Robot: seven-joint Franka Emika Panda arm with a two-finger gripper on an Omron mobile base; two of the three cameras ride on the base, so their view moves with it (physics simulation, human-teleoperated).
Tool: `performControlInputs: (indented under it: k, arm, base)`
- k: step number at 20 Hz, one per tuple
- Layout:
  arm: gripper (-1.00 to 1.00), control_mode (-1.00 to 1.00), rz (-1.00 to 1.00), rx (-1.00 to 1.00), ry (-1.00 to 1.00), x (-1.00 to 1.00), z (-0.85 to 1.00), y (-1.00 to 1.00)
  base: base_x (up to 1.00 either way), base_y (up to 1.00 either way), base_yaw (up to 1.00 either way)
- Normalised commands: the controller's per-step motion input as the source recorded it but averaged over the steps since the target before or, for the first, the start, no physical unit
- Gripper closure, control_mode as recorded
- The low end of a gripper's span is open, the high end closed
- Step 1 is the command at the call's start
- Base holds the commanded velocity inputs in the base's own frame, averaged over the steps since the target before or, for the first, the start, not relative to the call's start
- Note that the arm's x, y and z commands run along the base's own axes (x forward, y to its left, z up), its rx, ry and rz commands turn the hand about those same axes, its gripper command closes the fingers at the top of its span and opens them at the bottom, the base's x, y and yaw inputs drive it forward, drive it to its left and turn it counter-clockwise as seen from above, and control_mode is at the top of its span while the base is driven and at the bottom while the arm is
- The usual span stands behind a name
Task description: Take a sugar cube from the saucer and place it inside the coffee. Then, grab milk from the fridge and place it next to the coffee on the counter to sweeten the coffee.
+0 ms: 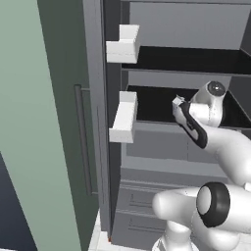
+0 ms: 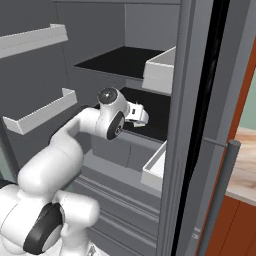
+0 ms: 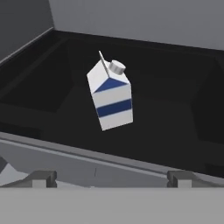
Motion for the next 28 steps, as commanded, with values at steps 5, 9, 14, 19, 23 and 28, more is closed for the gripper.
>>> performControlInputs:
  k: [5, 9, 14, 19, 23, 28]
  arm:
    - [-1.00, -1.00, 0.01, 0.00, -0.03, 0.33, -0.03, 0.00]
    - [-1.00, -1.00, 0.00, 0.00, 0.00, 0.27, 0.00, -0.01]
    - [-1.00, -1.00, 0.00, 0.00, 0.00, 0.20, -0.04, -0.05]
    - [-1.00, -1.00, 0.00, 0.00, 0.00, 0.23, -0.09, -0.03]
    - [-1.00, -1.00, 0.00, 0.00, 0.00, 0.25, -0.09, 0.00]
    - [-1.00, -1.00, 0.00, 0.00, 0.00, 0.24, -0.09, -0.05]
  base:
    - [0.00, 0.00, 0.00]
    - [0.00, 0.00, 0.00]
    - [0.00, 0.00, 0.00]
    - [0.00, 0.00, 0.00]
    - [0.00, 0.00, 0.00]
    - [0.00, 0.00, 0.00]
